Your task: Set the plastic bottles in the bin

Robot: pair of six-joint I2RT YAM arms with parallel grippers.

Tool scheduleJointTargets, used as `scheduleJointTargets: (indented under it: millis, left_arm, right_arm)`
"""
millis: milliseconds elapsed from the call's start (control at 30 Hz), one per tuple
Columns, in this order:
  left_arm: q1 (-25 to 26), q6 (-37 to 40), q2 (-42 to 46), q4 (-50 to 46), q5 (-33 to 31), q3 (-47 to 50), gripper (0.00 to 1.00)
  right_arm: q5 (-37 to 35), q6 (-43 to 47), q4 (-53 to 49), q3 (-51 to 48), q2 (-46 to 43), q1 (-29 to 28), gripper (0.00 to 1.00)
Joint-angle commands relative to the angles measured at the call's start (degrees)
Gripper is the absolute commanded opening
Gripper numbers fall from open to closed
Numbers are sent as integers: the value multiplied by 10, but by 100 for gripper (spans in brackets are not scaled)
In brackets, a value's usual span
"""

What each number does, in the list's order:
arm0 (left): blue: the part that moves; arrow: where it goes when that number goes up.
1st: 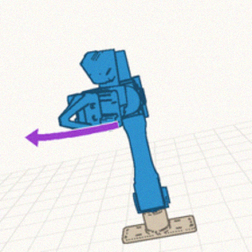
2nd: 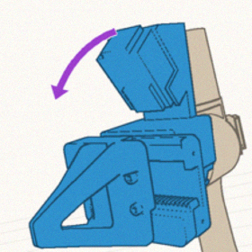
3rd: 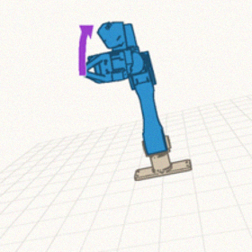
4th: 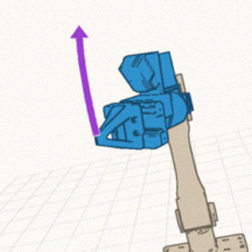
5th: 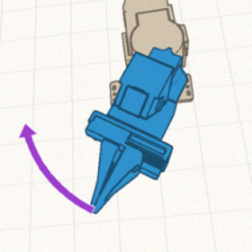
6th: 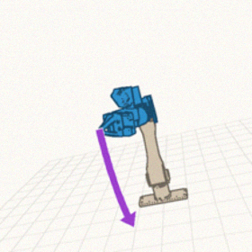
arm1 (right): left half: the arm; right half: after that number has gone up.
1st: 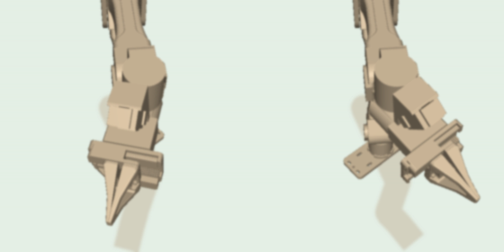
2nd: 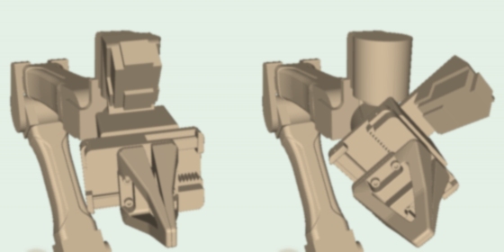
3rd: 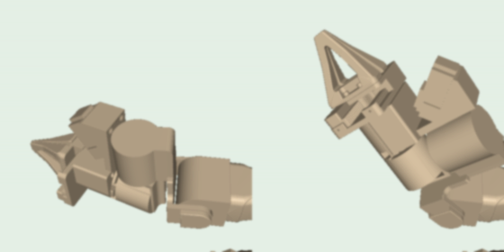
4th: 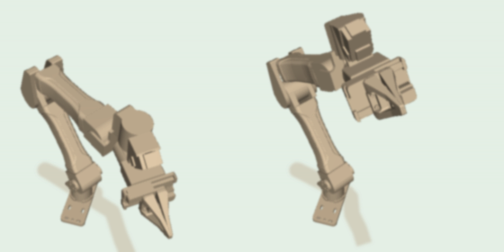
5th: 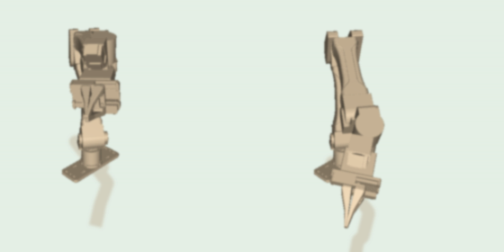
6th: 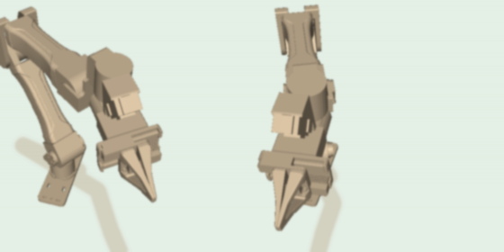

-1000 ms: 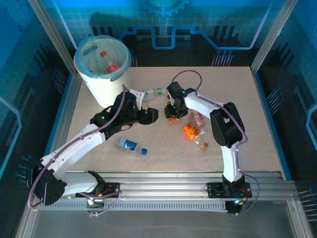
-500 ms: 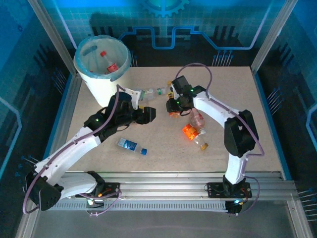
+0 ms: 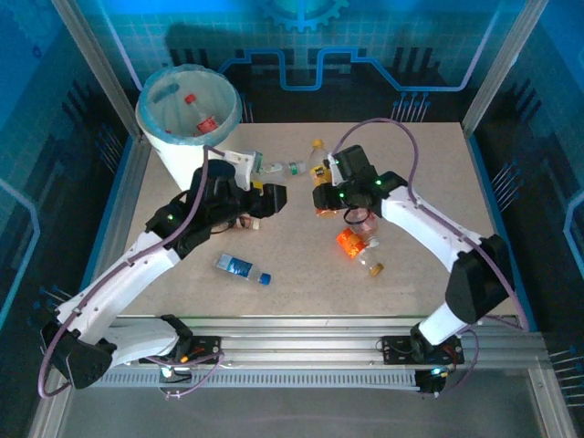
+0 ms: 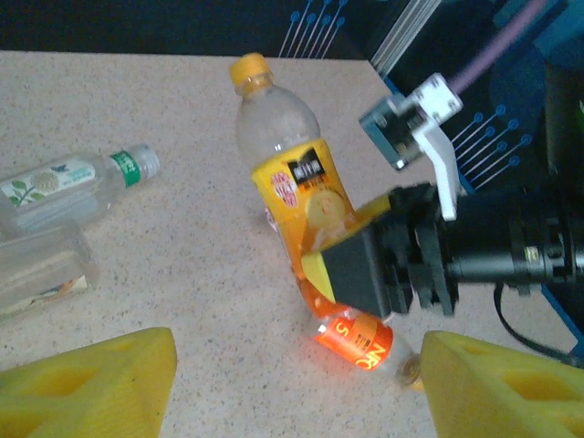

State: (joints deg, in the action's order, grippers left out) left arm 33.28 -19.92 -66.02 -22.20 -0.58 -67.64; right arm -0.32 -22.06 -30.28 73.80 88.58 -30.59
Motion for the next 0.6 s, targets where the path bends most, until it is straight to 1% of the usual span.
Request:
scheduleJointTargets:
  millis: [0, 100, 333, 467, 567]
  left_arm:
    - [-12, -23, -13, 22, 8, -33, 71]
    - [-25, -42, -24, 34, 22, -45, 71]
    - [-50, -82, -72, 51, 82, -92, 71]
    - [-60, -94, -95, 58, 99, -112, 70]
    - [-69, -112, -107, 63, 116, -118, 67]
  right_arm:
    - [25, 16, 52, -33, -44, -7, 44]
    - [45, 32, 64, -55, -71, -8, 43]
    - [115, 64, 154, -143, -159, -23, 42]
    - [127, 88, 176, -170, -193, -49, 43]
    - [122, 110, 182, -182, -210, -76, 43]
